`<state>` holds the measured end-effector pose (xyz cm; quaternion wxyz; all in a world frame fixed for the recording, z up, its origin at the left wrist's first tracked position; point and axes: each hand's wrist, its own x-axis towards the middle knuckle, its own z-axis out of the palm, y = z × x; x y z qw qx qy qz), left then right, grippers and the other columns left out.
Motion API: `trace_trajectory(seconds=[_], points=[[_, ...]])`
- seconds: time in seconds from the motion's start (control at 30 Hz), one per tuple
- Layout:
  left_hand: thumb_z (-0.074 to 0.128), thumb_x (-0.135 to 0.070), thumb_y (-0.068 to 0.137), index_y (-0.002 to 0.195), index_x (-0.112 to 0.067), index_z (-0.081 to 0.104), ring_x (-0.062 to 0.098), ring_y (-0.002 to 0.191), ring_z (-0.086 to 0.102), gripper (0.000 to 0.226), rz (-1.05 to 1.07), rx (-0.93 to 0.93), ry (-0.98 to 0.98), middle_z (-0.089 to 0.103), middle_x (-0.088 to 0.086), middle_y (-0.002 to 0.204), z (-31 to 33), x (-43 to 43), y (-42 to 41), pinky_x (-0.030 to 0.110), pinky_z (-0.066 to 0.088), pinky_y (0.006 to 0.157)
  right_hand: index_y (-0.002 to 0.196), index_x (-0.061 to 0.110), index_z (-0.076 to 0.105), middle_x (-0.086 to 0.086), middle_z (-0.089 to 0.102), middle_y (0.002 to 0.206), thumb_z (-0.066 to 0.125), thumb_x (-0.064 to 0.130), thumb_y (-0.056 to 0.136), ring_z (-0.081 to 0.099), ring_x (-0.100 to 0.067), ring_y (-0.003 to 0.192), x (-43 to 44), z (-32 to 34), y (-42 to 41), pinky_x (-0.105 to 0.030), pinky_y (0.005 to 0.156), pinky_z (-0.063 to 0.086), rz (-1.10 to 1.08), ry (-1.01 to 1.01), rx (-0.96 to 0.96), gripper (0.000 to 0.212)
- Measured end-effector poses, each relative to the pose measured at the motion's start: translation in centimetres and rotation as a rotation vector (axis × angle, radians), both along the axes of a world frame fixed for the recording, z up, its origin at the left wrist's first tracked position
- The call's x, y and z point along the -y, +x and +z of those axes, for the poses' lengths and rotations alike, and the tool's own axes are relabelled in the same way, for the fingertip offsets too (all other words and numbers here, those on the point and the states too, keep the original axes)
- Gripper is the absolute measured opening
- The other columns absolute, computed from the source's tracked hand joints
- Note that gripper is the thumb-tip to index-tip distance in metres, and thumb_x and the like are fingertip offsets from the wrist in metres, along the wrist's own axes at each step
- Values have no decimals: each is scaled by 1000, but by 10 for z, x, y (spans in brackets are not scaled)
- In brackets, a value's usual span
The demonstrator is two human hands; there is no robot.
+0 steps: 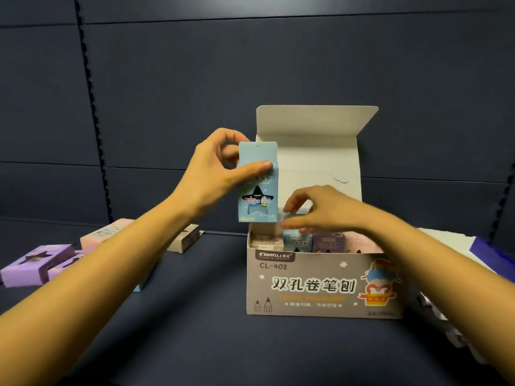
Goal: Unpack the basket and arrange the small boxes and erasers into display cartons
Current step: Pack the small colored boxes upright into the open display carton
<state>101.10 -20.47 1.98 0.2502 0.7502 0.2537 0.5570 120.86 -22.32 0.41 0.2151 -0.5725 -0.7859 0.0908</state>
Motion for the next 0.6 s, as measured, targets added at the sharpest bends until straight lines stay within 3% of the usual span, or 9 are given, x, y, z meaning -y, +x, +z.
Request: trace_trajectory(seconds=[0.13, 0.27, 0.33, 0.47, 0.6], points=[[74, -40, 58, 98, -19, 48, 32, 90, 65, 52, -14, -75, 15, 69, 15, 95, -2, -1, 23, 39, 59, 73, 103, 14, 63, 2, 64, 104, 67, 30, 84, 66, -8, 67, 7, 13, 29, -12, 60, 49, -113, 59, -165, 25], [80, -34, 64, 98, -18, 52, 17, 77, 64, 47, 10, -308, 67, 66, 7, 94, -7, -8, 42, 16, 50, 54, 98, 15, 65, 2, 65, 101, 66, 26, 86, 65, -9, 68, 14, 18, 48, -14, 56, 47, -197, 101, -248, 16], [82, -35, 65, 96, -17, 56, 15, 78, 61, 45, 27, -410, 96, 64, 3, 94, -10, -11, 47, 14, 49, 56, 99, 16, 65, 5, 64, 98, 64, 27, 87, 65, -8, 70, 18, 19, 53, -14, 58, 46, -217, 113, -240, 16], [79, -37, 69, 99, -15, 57, 16, 88, 63, 43, 15, -614, 78, 65, 2, 99, -15, -14, 52, 29, 55, 73, 98, 19, 64, 7, 62, 97, 62, 29, 88, 64, -7, 70, 23, 16, 55, -14, 58, 44, -219, 112, -202, 15], [78, -41, 70, 100, -16, 58, 17, 88, 59, 44, 36, -728, 109, 64, 0, 102, -23, -21, 57, 28, 51, 73, 99, 19, 64, 6, 62, 99, 61, 29, 88, 63, -6, 68, 26, 14, 53, -14, 59, 44, -209, 108, -166, 14]])
